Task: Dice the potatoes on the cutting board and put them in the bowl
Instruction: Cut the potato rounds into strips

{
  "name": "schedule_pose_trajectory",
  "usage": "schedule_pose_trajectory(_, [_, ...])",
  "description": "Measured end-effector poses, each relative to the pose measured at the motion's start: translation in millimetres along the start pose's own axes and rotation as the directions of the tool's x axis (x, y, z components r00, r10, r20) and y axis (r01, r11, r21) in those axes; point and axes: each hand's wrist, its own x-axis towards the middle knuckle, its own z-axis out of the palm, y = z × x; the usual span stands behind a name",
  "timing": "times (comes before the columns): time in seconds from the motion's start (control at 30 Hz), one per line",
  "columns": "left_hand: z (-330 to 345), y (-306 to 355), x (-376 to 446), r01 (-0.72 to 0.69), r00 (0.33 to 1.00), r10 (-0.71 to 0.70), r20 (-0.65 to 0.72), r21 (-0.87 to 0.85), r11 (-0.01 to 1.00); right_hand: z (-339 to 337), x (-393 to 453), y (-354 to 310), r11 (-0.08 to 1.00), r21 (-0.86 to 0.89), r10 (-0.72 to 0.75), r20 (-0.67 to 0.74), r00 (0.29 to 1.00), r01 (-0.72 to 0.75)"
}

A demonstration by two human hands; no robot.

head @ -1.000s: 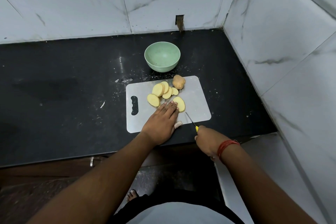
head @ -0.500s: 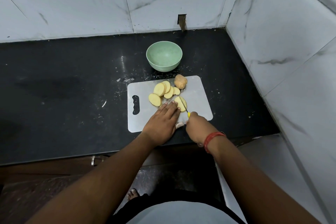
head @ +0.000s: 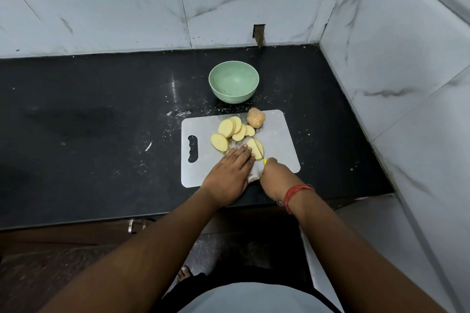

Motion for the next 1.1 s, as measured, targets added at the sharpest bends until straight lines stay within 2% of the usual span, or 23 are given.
schedule_pose_trajectory(0.27, [-3,1,1,-0.002,1.000,0.002,-0.005,-0.023,1.000,-13,1,-13,0.997,-0.082,0.022,0.135,0.991,-0.011])
schedule_pose_trajectory(0.43, [-2,1,1,0.005,1.000,-0.005,0.013,-0.013,1.000,-15,7,-11,0.993,-0.087,-0.070,0.119,0.990,0.081])
schedule_pose_trajectory(0.53, [-2,2,2,0.004,1.000,-0.004,0.007,0.010,1.000,-16,1,-9,0.993,-0.117,-0.011,0.178,0.984,0.033])
schedule_pose_trajectory(0.7, [1,1,2,0.006,1.000,-0.005,-0.009,0.021,1.000,-4,2,5,0.995,-0.055,-0.082,0.095,0.992,0.087])
schedule_pose_trajectory(1.1, [3,2,1,0.015,1.000,-0.016,0.002,0.066,0.998,18,-12,34,0.995,-0.053,-0.075,0.129,0.989,0.082])
